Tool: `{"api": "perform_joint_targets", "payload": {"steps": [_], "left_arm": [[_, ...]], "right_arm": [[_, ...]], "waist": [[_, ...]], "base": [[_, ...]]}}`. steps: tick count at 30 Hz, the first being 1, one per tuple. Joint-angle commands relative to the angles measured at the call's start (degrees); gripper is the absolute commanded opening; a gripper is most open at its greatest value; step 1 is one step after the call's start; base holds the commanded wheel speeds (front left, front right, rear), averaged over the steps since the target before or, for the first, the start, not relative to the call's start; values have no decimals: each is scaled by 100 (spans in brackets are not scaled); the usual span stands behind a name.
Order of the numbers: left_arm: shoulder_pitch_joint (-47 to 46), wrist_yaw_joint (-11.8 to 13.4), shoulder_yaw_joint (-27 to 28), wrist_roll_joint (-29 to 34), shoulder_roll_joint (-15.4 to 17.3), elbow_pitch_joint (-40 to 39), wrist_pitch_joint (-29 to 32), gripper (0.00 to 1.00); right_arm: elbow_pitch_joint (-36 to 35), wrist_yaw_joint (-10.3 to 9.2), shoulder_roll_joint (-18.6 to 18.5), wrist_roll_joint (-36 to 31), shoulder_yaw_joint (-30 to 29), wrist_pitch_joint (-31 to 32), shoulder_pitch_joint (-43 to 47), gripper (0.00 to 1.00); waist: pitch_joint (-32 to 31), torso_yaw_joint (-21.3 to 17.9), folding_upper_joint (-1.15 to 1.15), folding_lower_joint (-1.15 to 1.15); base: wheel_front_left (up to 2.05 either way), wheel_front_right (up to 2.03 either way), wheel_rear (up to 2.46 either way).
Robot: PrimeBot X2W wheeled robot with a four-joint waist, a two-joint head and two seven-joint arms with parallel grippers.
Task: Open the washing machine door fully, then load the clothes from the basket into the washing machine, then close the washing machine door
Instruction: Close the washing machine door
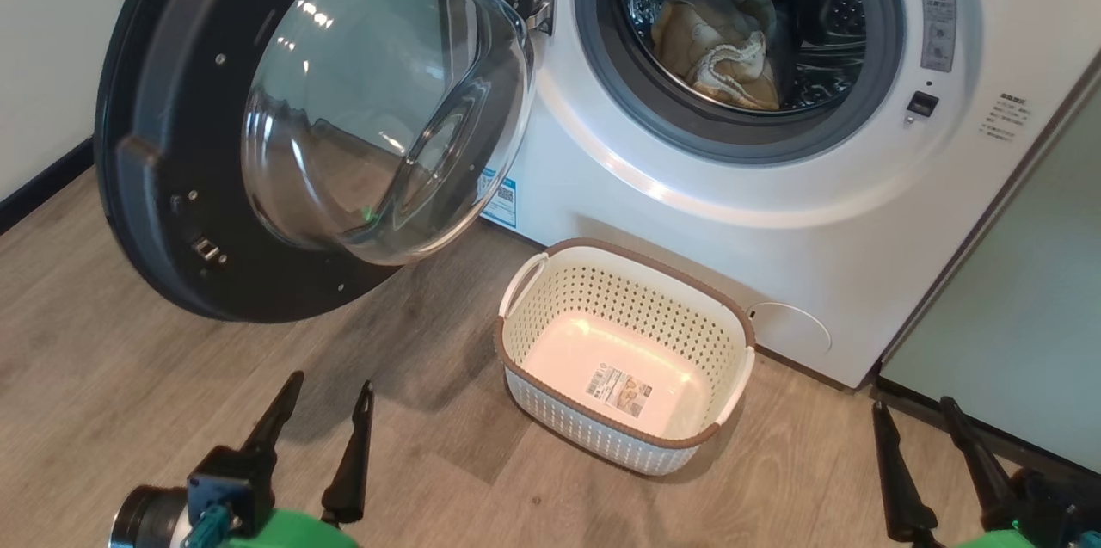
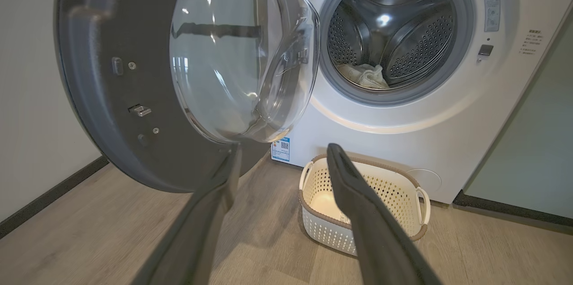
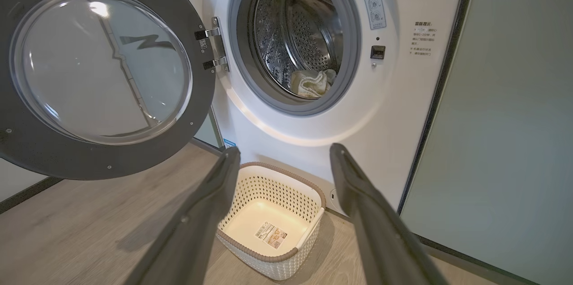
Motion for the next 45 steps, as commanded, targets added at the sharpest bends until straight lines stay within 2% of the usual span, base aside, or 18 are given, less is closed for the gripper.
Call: {"api": "perform_joint_targets", "payload": {"steps": [1, 9, 10, 12, 13, 21, 27, 28, 33, 36, 40, 45], "left_arm": [[-289, 500, 282, 14, 73, -197, -57, 100], [-278, 514, 279, 35, 70, -210, -61, 100], [-281, 512, 274, 37, 66, -214, -61, 89], [-288, 455, 244, 28, 70, -241, -63, 3], [-286, 405, 222, 10, 74, -256, -63, 0], [-289, 172, 187, -113, 85, -320, -69, 0], [-271, -276, 480, -638, -119, -668, -81, 0], [-266, -387, 599, -859, -255, -804, -82, 0], [-354, -1171, 1585, -1908, -913, -1678, -85, 0], [-459, -1712, 2288, -2686, -1151, -2076, -85, 0], [-823, -2221, 3262, -3652, -1132, -2339, -85, 0], [-1539, -2422, 4285, -4586, -671, -2038, 54, 0]], "right_arm": [[-178, -16, -86, 17, 131, 13, -136, 100], [-173, -16, -86, 22, 153, 11, -150, 100], [-168, -16, -86, 26, 153, 10, -149, 100], [-158, -16, -86, 35, 156, 7, -153, 100], [-156, -16, -86, 37, 157, 4, -156, 100], [-148, -16, -86, 45, 143, -13, -169, 100], [-172, -16, -86, 48, 113, -17, -149, 100], [-182, -16, -86, 45, 101, -15, -143, 100], [-236, -16, -86, 26, 54, 13, -129, 100], [-254, -16, -86, 32, 52, 28, -124, 100], [-257, -16, -86, 35, 49, 37, -116, 100], [-275, -16, -86, 43, 47, 59, -96, 100]], "waist": [[1, 9, 0, 0], [9, -25, 0, 0], [9, -28, 0, 0], [5, -37, 0, 0], [6, -40, 0, 0], [5, -3, 0, 0], [17, 59, 0, 0], [27, 76, 0, 0], [61, 152, 0, 0], [66, 183, 0, 0], [57, 217, 0, 0], [44, 236, 0, 0]], "base": [[0, 0, 0], [0, 0, 0], [0, 0, 0], [0, 0, 0], [0, 0, 0], [0, 0, 0], [0, 0, 0], [0, 0, 0], [0, 0, 0], [0, 0, 0], [0, 0, 0], [0, 0, 0]]}}
